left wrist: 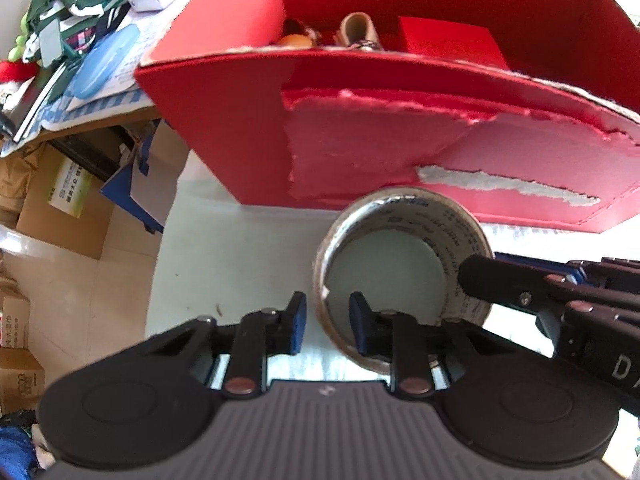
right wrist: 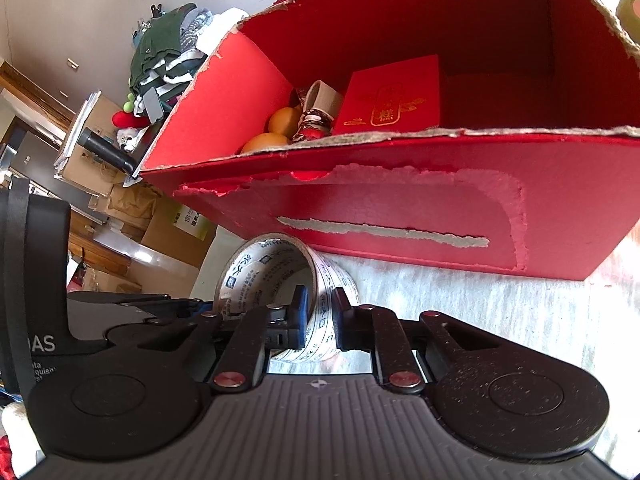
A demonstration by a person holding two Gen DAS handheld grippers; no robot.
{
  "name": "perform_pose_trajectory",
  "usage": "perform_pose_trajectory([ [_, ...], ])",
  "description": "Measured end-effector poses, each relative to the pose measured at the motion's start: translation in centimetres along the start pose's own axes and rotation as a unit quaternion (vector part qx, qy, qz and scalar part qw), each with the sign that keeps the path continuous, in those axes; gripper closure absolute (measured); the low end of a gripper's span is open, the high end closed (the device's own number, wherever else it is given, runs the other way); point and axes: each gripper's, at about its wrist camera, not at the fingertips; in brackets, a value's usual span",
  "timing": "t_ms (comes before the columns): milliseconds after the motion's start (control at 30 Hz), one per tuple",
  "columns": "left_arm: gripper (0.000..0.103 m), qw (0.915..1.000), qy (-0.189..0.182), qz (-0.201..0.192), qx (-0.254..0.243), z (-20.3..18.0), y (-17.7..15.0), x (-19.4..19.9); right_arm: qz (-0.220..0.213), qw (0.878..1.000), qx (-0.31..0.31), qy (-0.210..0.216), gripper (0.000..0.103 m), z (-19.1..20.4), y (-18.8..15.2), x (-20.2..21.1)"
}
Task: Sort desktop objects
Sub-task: 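Close the right tool on the tape roll rim and lift it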
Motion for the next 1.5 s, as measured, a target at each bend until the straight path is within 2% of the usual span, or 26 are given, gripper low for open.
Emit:
perform_pose_trajectory([
  [67, 0.08, 1.0, -0.006, -0.001, -0.004, -0.5, 0.1, 0.3, 0.003, 1.0, -0.001, -0.003, 0.089, -0.2, 0.0, 0.3],
  [133, 0.091, 0.9999, -0.011, -0.004, -0.012, -1.1, 0.2, 0.6, 0.003, 1.0, -0.004, -0.007, 0.089, -0.5, 0.1, 0.8],
  [300, 0.091, 0.999, -0.026, -0.005, -0.036, -3.3, 0.0, 1.0, 0.007, 1.0, -0.012, -0.015, 0.092, -1.8, 0.1, 2.2],
  [500, 0.091, 0.9978, -0.028, -0.005, -0.059, -5.6, -0.2, 1.0, 0.003, 1.0, -0.019, -0.023, 0.092, -3.5, -0.3, 3.6],
  [700, 0.091, 0.9989, -0.03, 0.011, -0.036, -5.4, -0.1, 0.2, -0.001, 0.999, -0.031, -0.02, 0.075, -4.3, -0.2, 3.3],
  [800, 0.089, 0.9992, -0.021, 0.008, -0.034, -5.3, -0.4, 0.4, 0.007, 0.999, -0.035, -0.025, 0.07, -4.2, -0.2, 2.6],
  [867, 0.089, 0.9994, -0.016, 0.002, -0.032, -5.3, -0.6, 0.6, 0.01, 0.999, -0.028, -0.021, 0.071, -3.8, -0.3, 2.4],
  [1033, 0.088, 0.9995, -0.024, -0.016, -0.016, -4.3, -1.2, 1.4, 0.007, 1.0, -0.011, -0.017, 0.085, -3.5, -0.2, 2.1],
  [1267, 0.092, 0.999, -0.03, -0.028, -0.019, -4.1, -1.1, 1.4, 0.01, 1.0, 0.002, -0.018, 0.086, -3.3, -0.2, 2.3],
  [1500, 0.091, 0.997, -0.056, -0.03, -0.045, -6.9, -0.8, 2.5, 0.006, 0.999, -0.037, -0.025, 0.086, -5.3, -0.3, 4.5],
])
Point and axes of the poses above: each gripper's, at about its wrist camera, not at the fingertips, and x roughly against the way its jaws point, z to its left, y to its top, and after that the axes turned 7 degrees about -z, right-handed
